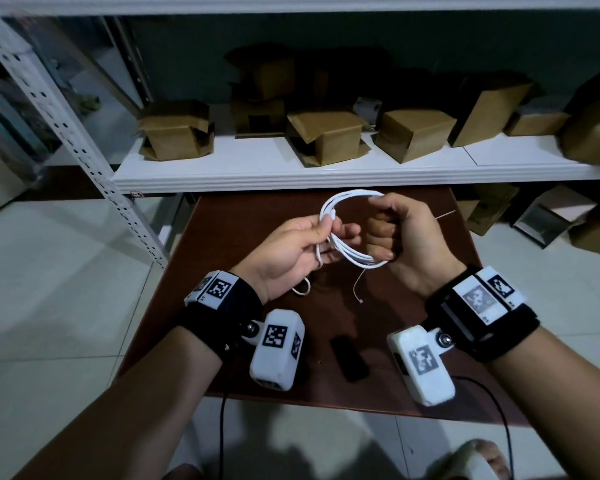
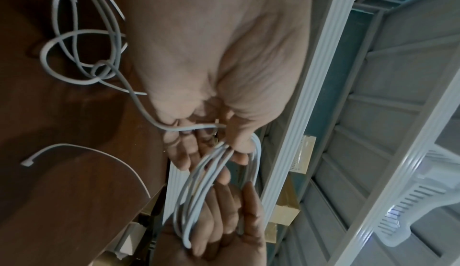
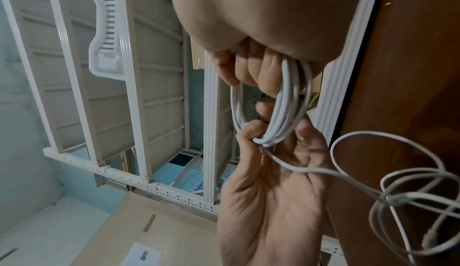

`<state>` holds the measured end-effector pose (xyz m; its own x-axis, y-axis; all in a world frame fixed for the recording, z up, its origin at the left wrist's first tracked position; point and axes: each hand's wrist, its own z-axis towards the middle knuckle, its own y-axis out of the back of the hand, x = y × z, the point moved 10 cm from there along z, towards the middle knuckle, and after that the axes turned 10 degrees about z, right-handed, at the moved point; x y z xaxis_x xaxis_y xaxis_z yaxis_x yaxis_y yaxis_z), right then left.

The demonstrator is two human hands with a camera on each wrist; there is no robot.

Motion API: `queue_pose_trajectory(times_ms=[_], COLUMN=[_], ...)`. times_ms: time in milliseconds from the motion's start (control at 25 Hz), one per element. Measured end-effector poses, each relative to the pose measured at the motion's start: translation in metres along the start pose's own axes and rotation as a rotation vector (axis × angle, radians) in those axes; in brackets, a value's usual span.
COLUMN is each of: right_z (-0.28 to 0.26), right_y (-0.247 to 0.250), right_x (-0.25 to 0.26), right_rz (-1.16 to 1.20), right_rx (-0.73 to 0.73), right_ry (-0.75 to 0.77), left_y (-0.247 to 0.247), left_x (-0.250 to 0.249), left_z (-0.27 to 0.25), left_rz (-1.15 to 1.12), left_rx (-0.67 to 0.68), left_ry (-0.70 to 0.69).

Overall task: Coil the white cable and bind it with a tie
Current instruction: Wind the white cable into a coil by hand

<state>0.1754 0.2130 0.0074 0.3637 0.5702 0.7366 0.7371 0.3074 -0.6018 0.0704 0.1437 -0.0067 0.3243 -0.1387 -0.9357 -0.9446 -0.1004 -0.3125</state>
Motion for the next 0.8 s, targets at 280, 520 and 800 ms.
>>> queue_pose_trajectory(times_ms=[280,520,800], right_z=[-0.003,-0.003,0.001], right_y=[-0.012,-0.005,0.012], right_x=[0.002,0.003,0.001], right_rz=[0.094,0.065,0.072], right_rx=[0.059,0.034,-0.078], right_ry=[0.003,0.027,0.040], left_y=[0.007,0.008,0.033], left_x=[-0.018,-0.021,-0.017], left_z=[0.000,-0.003,-0.005], left_rz=[-0.214,0.018,0.339], left_rx=[-0.081,-0.125,-0.291], left_ry=[-0.057,-0.099,-0.090])
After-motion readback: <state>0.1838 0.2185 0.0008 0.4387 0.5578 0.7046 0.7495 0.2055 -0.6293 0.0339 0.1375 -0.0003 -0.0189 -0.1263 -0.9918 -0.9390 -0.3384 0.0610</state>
